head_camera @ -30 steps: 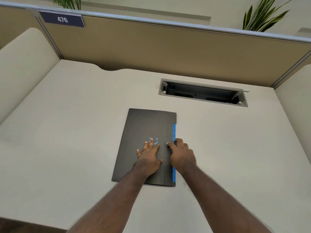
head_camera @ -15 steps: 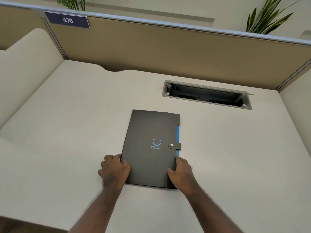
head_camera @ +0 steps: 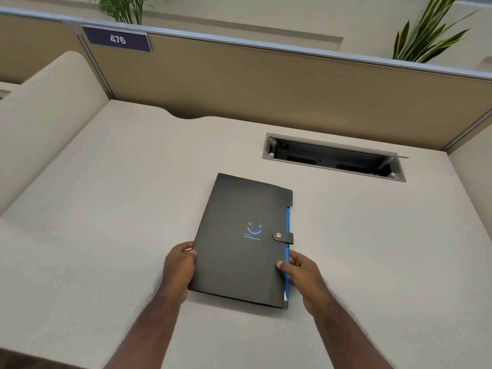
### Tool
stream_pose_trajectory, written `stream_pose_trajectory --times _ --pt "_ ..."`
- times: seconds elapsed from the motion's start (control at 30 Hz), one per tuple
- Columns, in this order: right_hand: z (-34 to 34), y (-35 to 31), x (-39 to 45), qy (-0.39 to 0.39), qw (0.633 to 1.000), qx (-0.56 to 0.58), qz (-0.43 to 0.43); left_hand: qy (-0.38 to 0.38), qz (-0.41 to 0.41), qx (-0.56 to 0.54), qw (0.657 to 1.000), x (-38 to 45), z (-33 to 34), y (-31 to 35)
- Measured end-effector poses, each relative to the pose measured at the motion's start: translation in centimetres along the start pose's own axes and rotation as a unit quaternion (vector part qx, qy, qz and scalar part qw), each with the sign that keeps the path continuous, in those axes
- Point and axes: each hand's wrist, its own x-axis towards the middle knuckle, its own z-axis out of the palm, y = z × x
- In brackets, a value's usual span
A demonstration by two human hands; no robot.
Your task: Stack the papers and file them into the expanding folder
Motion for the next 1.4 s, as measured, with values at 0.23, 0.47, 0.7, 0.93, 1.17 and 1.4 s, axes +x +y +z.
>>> stream_pose_trajectory --times 0.23,0.47,0.7,0.93,1.17,1.4 --pt "2.4 -2.5 0.8 0.006 0.998 0.032 -0.054 0.025 0.025 -0.01 0.999 3.2 -1.6 2.4" --pt "6.6 -6.9 3.3 0.029 0.996 0.011 -0.085 0.064 0.044 -0.042 0.996 7.2 -2.2 6.5" --pt "10.7 -9.9 6.4 0.009 0.998 -0.003 -0.07 0.098 0.049 -0.009 0.994 12.0 -3.5 9.0" --pt "12.7 -10.6 8.6 -0.006 0.999 0.002 -0.049 0.101 0.049 0.049 0.992 15.4 -4.4 9.5" --pt "13.4 -10.7 8.8 -0.036 0.998 0.022 -0.038 0.096 0.05 0.109 0.988 16.8 -4.9 9.7" --pt "12.8 -10.3 8.7 -0.077 0.995 -0.036 -0.054 0.081 0.066 0.242 0.965 17.0 -4.8 9.2"
